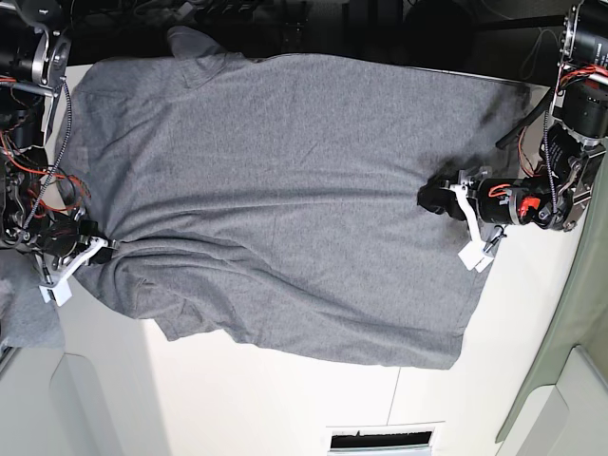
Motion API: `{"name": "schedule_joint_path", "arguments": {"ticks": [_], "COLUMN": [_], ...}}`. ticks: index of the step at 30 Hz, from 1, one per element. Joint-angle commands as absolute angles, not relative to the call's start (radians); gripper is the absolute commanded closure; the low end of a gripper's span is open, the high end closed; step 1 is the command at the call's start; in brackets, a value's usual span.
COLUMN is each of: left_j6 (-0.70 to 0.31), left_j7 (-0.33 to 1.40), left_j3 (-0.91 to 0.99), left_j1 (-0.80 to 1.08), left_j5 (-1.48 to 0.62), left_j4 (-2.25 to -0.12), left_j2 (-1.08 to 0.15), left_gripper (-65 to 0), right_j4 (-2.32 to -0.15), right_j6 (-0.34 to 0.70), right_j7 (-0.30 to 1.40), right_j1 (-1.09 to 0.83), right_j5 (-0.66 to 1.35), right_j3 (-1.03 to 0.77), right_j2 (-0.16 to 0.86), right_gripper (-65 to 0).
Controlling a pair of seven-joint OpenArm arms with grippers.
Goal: Layout the t-shirt on the table in an organized manner, then fold the t-shirt properly
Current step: 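Pull the hem corners apart with both grippers to flatten the shirt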
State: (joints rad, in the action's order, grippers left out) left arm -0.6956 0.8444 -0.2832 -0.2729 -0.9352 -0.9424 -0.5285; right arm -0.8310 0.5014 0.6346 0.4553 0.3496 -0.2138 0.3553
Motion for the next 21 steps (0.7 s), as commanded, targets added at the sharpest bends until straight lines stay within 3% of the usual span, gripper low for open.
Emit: {"name": "schedule_joint_path", "arguments": {"ticks": [1,8,15,21], "left_j6": [-0.698,-0.698,-0.698,-0.698], "left_j7": [0.839,0.918,0.947,0.948], "left_j3": [-0.278,-0.181,-0.107,-0.094], "left_j1": [-0.305,-0.323,-0.235,-0.155], "left_j5": [-0.951,-1.044,-1.102,-1.11], "left_j4": [-0.953,-1.034,-1.115,-1.122], "left_j2": [-0.543,-0.591,-0.682,-0.691], "left_gripper": [-8.6,-8.7,-8.7,-8.7], "right_j4": [-0.843,-0.938,-1.27,-1.34], "right_j6": [0.501,0.506,0.529,0.529], "right_j7": [0.622,0.792,0.948,0.94], "right_j1": [0.483,0.453,0.198,0.015], "right_j5": [0.359,0.508,0.67,0.67], "right_j3": [-0.204,-0.236,-0.346,-0.361], "right_j2": [0.374,0.383,0.385,0.385], "right_gripper": [0.0,0.0,0.0,0.0]}}
